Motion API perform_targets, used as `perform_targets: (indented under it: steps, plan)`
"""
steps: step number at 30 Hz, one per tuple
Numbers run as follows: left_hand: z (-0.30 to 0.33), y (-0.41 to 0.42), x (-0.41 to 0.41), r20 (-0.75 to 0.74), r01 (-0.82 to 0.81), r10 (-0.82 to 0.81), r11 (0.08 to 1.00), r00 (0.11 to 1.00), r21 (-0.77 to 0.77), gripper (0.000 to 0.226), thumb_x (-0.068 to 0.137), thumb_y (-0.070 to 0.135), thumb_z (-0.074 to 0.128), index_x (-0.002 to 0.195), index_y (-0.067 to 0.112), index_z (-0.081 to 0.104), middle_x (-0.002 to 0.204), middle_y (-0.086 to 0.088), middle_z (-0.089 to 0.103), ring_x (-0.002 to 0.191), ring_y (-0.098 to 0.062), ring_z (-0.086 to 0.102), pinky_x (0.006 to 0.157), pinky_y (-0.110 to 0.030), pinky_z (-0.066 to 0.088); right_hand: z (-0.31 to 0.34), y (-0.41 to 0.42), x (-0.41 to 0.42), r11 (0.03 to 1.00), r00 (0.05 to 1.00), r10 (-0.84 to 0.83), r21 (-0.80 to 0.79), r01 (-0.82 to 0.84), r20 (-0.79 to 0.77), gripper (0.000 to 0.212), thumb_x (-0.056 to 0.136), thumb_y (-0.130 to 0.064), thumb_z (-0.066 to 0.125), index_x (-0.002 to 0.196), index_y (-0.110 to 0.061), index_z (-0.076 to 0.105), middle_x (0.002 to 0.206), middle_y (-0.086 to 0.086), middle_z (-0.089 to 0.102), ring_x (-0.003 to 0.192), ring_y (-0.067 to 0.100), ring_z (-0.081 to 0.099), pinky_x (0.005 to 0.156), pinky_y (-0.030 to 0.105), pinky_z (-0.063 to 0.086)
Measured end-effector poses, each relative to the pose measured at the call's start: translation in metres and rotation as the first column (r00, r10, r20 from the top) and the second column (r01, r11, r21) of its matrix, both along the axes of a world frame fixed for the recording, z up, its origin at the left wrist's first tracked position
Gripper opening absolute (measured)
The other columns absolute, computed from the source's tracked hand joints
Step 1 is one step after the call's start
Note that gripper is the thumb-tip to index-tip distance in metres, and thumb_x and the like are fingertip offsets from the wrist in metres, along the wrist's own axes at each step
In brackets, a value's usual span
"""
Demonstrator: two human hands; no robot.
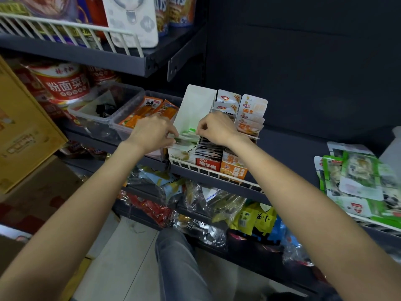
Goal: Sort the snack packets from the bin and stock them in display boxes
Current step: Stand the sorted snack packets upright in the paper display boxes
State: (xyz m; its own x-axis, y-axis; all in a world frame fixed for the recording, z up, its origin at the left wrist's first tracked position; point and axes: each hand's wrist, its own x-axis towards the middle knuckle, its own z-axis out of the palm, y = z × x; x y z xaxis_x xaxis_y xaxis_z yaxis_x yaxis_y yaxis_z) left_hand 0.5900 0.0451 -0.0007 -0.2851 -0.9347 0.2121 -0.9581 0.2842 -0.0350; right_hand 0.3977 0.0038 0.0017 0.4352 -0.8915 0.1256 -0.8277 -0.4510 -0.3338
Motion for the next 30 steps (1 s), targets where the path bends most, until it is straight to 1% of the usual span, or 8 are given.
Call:
perform_targets:
  steps: [6,10,12,17,21,23,26,30]
  plan:
    - [-0.005,-0.011,-0.005,0.09,0.028,-0.024,0.998,0.996,-0.05,0.013,0.089,0.031,0.062,0.097,0.03,0.072,0.105,0.001,0.067,0.099,-0.024,0.058,0.062,-0.031,0.043,0.004,0.007,-0.007,1.0,0.989,0.019,0.017,-0.022,0.144,0.018,0.091,-0.02,0.058,0.099,-0.016,0.074,0.1,0.0,0.072,0.096,0.016,0.063,0.088,0.034,0.05]
    - [-0.016,0.002,0.009,-0.081,0.074,-0.099,0.96,0.992,-0.269,0.005,0.083,0.02,0.07,0.086,0.017,0.073,0.088,-0.004,0.067,0.083,-0.03,0.06,0.056,-0.034,0.047,0.005,0.021,-0.024,0.999,0.949,0.005,0.033,-0.016,0.316,0.018,0.093,-0.02,0.057,0.103,-0.017,0.071,0.108,-0.002,0.07,0.1,0.011,0.061,0.087,0.025,0.046]
    - [-0.021,0.011,0.013,-0.117,0.084,-0.127,0.946,0.985,-0.314,0.01,0.086,0.021,0.065,0.088,0.015,0.072,0.087,-0.005,0.067,0.08,-0.031,0.059,0.06,-0.034,0.046,0.005,0.025,-0.032,0.999,0.947,0.007,0.03,-0.018,0.321,0.018,0.093,-0.02,0.057,0.105,-0.018,0.071,0.11,-0.002,0.069,0.102,0.011,0.06,0.087,0.024,0.044]
    - [-0.015,0.033,0.003,-0.218,0.057,-0.102,0.978,0.971,-0.202,0.046,0.091,0.042,0.037,0.099,0.014,0.072,0.098,-0.007,0.07,0.094,-0.031,0.059,0.078,-0.038,0.046,0.008,0.044,-0.049,0.998,0.944,0.043,0.039,-0.059,0.329,0.02,0.094,-0.02,0.057,0.11,-0.018,0.068,0.119,-0.002,0.065,0.114,0.013,0.055,0.095,0.026,0.039]
    - [0.003,0.06,-0.042,-0.251,0.139,-0.22,0.942,0.943,-0.304,0.038,0.096,0.038,0.041,0.103,0.015,0.071,0.099,0.0,0.069,0.096,-0.023,0.058,0.079,-0.036,0.048,0.007,0.074,-0.094,0.996,0.932,0.028,-0.093,0.006,0.362,0.022,0.094,-0.023,0.055,0.114,-0.024,0.066,0.117,-0.006,0.064,0.115,0.009,0.047,0.096,0.028,0.037]
    - [0.013,0.075,-0.084,-0.297,0.213,-0.342,0.895,0.892,-0.392,0.03,0.096,0.032,0.047,0.105,0.015,0.07,0.097,0.001,0.069,0.094,-0.018,0.059,0.078,-0.031,0.047,0.003,0.093,-0.128,0.983,0.918,0.03,-0.179,0.045,0.395,0.022,0.094,-0.02,0.056,0.113,-0.023,0.067,0.112,-0.01,0.064,0.109,0.005,0.048,0.089,0.023,0.036]
    - [0.019,0.092,-0.163,-0.461,0.287,-0.507,0.837,0.729,-0.465,0.023,0.095,0.023,0.052,0.105,0.014,0.07,0.098,0.001,0.07,0.093,-0.015,0.06,0.08,-0.026,0.046,-0.012,0.116,-0.193,0.964,0.924,-0.046,-0.226,0.141,0.38,0.021,0.093,-0.015,0.058,0.111,-0.02,0.067,0.107,-0.007,0.067,0.101,0.01,0.058,0.085,0.026,0.043]
    - [-0.003,0.08,-0.269,-0.599,0.403,-0.469,0.88,0.649,-0.253,0.021,0.092,0.025,0.054,0.108,0.023,0.067,0.097,0.013,0.069,0.091,-0.01,0.06,0.08,-0.028,0.047,-0.043,0.131,-0.282,0.924,0.885,-0.311,-0.107,0.367,0.347,0.022,0.089,-0.008,0.06,0.108,-0.014,0.068,0.103,0.002,0.07,0.096,0.018,0.064,0.084,0.026,0.046]
